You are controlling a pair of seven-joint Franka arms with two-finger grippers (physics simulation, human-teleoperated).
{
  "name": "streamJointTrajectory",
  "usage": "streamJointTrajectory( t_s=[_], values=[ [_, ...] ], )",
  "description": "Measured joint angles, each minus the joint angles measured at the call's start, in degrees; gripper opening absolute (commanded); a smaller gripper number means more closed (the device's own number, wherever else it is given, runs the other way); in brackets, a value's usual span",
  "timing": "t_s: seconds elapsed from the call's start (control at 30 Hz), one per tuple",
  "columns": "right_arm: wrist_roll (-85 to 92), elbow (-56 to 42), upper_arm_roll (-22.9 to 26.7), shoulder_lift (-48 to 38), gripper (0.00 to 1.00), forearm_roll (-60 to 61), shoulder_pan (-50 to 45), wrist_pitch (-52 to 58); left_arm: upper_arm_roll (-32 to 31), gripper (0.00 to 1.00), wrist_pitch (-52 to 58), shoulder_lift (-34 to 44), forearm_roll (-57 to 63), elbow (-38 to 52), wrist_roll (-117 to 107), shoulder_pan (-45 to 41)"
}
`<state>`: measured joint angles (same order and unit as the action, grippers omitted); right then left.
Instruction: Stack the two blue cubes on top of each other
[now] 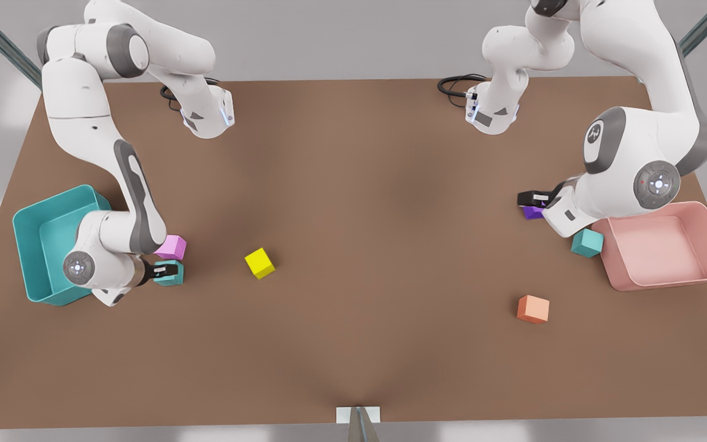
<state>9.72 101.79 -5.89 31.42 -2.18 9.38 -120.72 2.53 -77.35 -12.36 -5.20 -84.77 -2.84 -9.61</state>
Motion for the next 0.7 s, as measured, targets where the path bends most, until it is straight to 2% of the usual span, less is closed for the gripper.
streamJointTrajectory(
  t_s=[0.63, 0.67, 0.7],
  values=[
    [-0.3, 0.0, 0.2, 6.0, 1.00, 0.0, 0.5, -2.9, 0.1, 1.00, 0.5, -1.5, 0.1, -0.1, -0.8, 1.3],
    [-0.3, 0.0, 0.2, 6.0, 0.99, 0.0, 0.5, -2.9, 0.1, 1.00, 0.5, -1.6, 0.1, -0.1, -0.8, 1.4],
    [-0.3, 0.0, 0.2, 6.1, 0.90, 0.0, 0.6, -2.9, 0.1, 1.00, 0.5, -1.6, 0.1, -0.1, -0.9, 1.5]
  ],
)
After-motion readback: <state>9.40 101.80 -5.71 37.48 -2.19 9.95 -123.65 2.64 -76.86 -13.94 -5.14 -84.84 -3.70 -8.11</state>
